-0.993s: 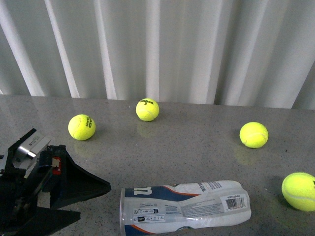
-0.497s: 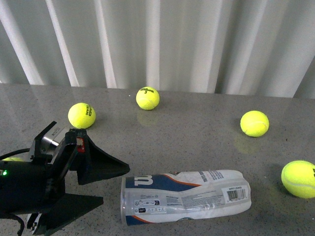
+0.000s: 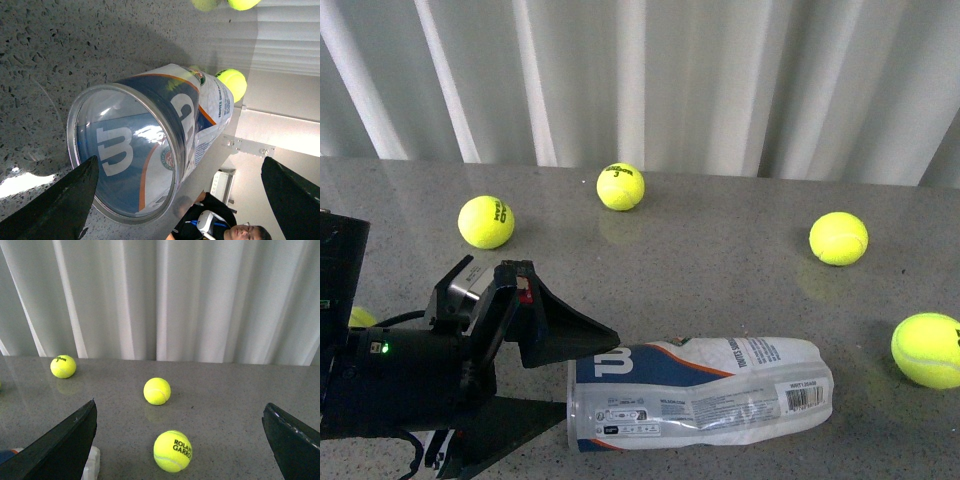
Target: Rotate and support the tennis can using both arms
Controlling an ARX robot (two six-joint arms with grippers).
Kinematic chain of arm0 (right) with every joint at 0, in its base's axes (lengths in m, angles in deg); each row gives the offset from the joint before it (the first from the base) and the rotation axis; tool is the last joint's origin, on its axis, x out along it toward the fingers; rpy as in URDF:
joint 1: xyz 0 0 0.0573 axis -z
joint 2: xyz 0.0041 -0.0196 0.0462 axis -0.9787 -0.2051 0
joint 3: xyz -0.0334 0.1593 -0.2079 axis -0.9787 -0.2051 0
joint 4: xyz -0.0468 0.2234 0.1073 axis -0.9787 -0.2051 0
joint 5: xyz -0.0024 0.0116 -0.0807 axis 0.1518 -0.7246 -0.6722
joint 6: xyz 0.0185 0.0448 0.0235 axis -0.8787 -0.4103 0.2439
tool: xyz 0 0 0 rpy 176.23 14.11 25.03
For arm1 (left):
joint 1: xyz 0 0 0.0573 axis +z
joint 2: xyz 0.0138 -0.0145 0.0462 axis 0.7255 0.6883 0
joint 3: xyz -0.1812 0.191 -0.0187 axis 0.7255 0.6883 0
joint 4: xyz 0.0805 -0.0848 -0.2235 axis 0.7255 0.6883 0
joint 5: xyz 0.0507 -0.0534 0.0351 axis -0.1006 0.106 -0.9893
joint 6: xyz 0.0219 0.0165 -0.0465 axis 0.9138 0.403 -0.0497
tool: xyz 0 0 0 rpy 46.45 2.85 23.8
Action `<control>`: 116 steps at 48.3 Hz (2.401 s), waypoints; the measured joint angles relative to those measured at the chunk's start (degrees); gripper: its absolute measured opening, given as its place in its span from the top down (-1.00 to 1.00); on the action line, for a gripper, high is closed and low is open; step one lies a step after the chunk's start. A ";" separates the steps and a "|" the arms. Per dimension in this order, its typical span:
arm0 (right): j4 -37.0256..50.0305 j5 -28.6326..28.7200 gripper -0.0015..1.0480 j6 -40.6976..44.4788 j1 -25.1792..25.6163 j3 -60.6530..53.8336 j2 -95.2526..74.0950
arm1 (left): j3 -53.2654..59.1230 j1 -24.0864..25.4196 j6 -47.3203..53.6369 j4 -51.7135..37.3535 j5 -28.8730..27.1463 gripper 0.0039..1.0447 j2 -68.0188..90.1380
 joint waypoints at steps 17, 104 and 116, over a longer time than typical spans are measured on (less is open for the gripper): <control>0.00 0.00 -0.87 0.00 0.00 0.00 0.00 | -2.40 -1.55 -4.63 -1.88 -2.10 -0.53 2.84; 0.00 0.00 -0.87 0.00 0.00 0.00 0.00 | -57.99 -18.95 68.39 90.25 -51.87 0.94 -5.49; 0.00 0.00 -0.87 0.00 0.00 0.00 0.00 | -59.14 -19.12 67.54 88.80 -50.38 0.76 -4.48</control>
